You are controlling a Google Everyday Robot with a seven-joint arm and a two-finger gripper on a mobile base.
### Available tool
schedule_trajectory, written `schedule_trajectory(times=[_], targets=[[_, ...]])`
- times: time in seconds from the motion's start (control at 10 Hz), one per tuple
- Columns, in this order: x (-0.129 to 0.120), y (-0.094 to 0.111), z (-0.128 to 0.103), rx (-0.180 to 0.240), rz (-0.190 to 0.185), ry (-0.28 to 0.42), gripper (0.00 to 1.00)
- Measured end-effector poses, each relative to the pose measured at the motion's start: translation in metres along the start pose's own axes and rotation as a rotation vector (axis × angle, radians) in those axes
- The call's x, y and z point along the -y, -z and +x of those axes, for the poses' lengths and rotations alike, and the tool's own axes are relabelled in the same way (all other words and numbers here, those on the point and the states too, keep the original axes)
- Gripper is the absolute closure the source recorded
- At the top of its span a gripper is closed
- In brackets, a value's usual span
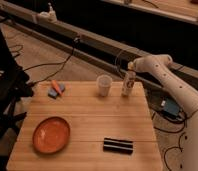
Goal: Stand the bottle upright
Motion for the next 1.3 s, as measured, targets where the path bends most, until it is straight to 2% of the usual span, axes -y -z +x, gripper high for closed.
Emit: schedule_trajectory(times=[0.3, 0.6, 0.7, 0.9, 1.3], targets=[[0.007, -0.008, -0.001, 0.038, 0.027, 0.025, 1.00], [0.008, -0.015, 0.007, 0.063, 0.039, 0.035, 1.00], [0.007, -0.017, 0.011, 0.067, 0.039, 0.031, 1.00], [0.007, -0.021, 0.027, 0.043, 0.042, 0.024, 1.00], [0.005, -0.009, 0.020, 0.074, 0.047, 0.018, 1.00]])
